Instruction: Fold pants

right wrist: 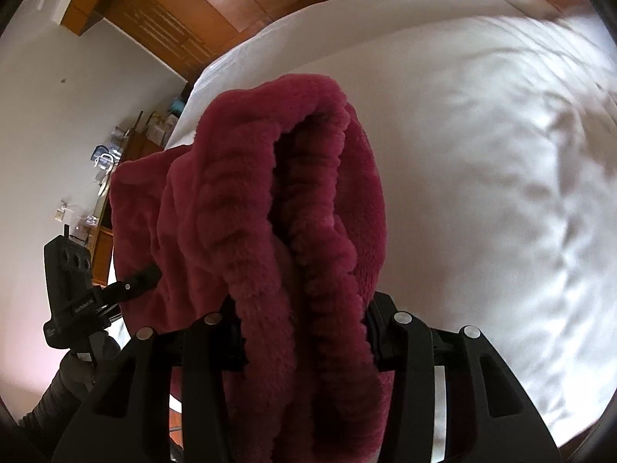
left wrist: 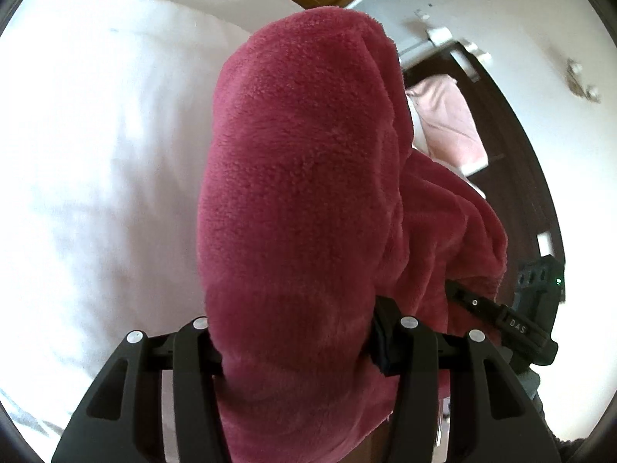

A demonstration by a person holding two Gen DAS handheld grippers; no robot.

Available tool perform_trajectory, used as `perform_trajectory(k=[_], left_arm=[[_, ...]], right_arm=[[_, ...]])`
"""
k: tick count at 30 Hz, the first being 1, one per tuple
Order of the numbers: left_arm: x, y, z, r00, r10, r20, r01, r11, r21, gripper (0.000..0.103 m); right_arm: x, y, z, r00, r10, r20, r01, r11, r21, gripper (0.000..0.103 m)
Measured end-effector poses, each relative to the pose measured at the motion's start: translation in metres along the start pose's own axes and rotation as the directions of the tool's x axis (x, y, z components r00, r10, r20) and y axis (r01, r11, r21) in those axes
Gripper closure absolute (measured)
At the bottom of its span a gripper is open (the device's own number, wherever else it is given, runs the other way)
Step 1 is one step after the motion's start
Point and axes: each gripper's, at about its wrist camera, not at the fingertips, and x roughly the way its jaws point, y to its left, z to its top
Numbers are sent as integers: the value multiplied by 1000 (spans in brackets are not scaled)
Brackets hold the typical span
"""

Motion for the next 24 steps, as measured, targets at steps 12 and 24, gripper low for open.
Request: perform_trajectory(k=[12, 24], left_arm=[[86, -54, 97, 997, 67, 45, -67, 998, 3, 52], [155, -75, 157, 992, 122, 22, -123, 992, 35, 52]], right_arm=[[12, -72, 89, 1000, 23, 12, -23, 999, 37, 58], [36, -91, 121, 999, -35, 29, 33, 997, 65, 57]])
